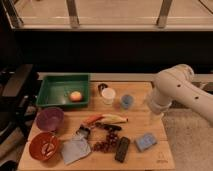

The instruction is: Place grapes in purple bowl

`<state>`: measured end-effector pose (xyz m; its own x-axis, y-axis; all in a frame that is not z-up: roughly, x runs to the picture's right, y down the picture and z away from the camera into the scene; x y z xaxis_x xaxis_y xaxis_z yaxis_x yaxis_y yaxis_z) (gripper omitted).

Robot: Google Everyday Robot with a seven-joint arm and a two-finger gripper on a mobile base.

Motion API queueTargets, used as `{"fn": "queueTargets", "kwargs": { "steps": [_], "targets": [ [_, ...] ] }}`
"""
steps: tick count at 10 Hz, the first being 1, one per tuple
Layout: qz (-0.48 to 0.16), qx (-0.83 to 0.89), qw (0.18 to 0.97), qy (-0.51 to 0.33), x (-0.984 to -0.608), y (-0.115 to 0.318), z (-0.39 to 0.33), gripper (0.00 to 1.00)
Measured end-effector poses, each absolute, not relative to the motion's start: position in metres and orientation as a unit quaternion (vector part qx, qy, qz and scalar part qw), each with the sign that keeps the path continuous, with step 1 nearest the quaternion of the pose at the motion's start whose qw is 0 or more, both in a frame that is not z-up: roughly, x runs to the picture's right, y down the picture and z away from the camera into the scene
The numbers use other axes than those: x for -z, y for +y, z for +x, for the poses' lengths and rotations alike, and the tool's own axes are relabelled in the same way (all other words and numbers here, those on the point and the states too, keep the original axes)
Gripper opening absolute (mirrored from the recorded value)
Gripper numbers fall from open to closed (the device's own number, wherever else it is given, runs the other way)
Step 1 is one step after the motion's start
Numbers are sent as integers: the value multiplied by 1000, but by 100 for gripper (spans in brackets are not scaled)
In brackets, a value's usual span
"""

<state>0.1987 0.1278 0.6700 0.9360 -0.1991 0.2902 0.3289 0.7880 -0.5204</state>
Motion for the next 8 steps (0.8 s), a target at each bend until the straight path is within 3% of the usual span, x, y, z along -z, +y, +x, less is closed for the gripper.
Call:
{"fn": "queueTargets", "kwargs": {
  "steps": [5,8],
  "targets": [
    [-295,342,850,-272,-643,180,133,65],
    [-289,379,827,-298,-635,190,127,65]
  ]
}}
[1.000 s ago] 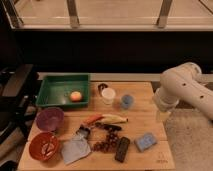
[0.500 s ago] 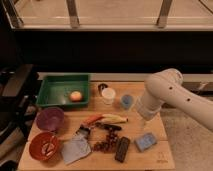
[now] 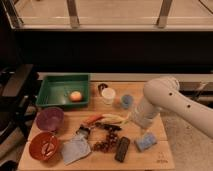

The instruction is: Place grapes in purple bowl

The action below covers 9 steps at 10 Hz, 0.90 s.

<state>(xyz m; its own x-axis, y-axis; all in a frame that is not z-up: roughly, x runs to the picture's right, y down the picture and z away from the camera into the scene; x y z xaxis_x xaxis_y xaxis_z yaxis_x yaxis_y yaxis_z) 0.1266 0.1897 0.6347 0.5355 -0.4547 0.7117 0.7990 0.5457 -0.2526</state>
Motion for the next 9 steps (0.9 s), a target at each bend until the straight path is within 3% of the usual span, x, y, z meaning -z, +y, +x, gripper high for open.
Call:
{"fn": "queueTargets", "kwargs": {
  "steps": [3,9],
  "targets": [
    [-284,377,838,-273,-659,188,115,65],
    [-277,367,844,-276,-745,200,72,65]
  ]
}}
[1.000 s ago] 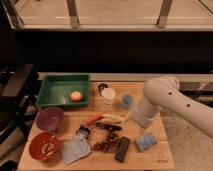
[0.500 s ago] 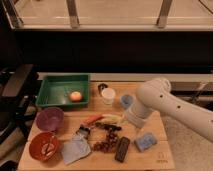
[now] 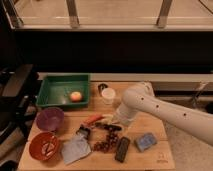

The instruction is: Place grapes in purple bowl

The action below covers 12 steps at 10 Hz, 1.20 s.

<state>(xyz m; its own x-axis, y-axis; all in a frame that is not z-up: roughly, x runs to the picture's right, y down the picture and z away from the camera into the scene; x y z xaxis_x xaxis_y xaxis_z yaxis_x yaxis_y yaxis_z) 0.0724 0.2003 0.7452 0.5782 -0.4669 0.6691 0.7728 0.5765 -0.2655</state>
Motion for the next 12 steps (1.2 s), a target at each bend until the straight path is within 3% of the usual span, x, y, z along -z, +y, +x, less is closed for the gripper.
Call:
{"fn": "queueTargets", "kwargs": {
  "steps": [10,12],
  "targets": [
    [-299,329,825,-347,-775,246,51,65],
    [-300,317,823,-363,-779,254,49,57]
  ]
}}
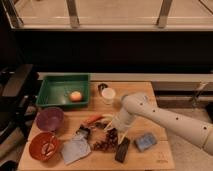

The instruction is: Place grapes in purple bowl

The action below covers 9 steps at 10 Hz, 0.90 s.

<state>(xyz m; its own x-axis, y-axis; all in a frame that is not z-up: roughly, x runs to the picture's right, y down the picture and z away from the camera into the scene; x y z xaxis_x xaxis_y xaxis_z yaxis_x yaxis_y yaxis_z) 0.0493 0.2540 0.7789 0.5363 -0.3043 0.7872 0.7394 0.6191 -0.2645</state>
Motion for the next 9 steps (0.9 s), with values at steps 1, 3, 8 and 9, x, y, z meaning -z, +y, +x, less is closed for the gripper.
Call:
{"fn": "queueTargets", "kwargs": {
  "steps": [1,3,8,9],
  "targets": [
    [-299,313,823,-369,-779,256,49,47],
    [-293,301,827,-374,-777,256,52,26],
    [-271,271,846,-369,-764,247,70,17],
    [-260,266,853,-366,-755,236,76,17]
  ]
}}
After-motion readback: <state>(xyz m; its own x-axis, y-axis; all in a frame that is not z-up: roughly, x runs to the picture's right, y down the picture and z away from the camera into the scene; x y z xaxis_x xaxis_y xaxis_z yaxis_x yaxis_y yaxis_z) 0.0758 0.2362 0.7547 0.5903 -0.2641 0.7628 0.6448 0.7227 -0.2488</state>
